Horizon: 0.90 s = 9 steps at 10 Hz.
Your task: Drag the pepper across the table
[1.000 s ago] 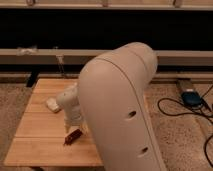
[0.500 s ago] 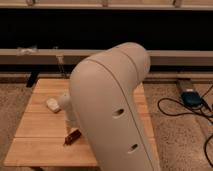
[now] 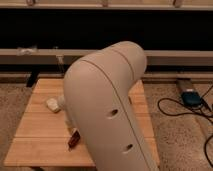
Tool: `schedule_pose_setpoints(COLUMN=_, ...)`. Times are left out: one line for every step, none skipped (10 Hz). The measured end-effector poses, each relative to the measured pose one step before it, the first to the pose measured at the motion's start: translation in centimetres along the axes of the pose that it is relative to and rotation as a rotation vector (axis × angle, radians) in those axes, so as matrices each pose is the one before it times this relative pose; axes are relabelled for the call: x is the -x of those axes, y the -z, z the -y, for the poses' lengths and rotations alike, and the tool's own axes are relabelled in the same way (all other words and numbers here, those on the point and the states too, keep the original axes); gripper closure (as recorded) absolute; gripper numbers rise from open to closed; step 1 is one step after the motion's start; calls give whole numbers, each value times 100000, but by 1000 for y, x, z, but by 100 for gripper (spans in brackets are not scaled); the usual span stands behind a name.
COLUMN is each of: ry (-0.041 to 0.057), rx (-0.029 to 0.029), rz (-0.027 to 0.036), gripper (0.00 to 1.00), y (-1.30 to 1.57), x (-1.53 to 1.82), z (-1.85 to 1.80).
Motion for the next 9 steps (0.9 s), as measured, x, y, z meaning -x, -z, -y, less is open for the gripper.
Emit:
schedule_pose_setpoints(ry=357, rx=84, rz=271, gripper=100, y=57, x=-52, z=-130)
schedule_pose_setpoints(ry=204, rx=242, rz=467, gripper=100, y=156, x=8, z=-51)
schedule_pose_setpoints(ry=85, rx=451, rz=772, gripper=100, y=312, x=72, z=-27)
schedule_pose_setpoints(ry=-47, rx=814, rz=1145, gripper=100, y=522, x=128, z=-51)
schedule_pose_setpoints(ry=23, rx=725, rz=1631, gripper=100, y=562, x=321, z=163)
schedule_pose_setpoints(ry=256, rx=462, rz=1578, gripper=100, y=499, x=284, z=-13)
schedule_pose_setpoints(ry=102, rx=338, rz=1386, gripper=100, y=378, x=229, z=-86)
schedule_pose_setpoints(ry=-282, rx=565, rz=1410, gripper=100, y=438, x=374, z=6)
schedule_pose_setpoints(ry=-405, rx=281, rz=1609, gripper=100, y=392, x=581, z=300)
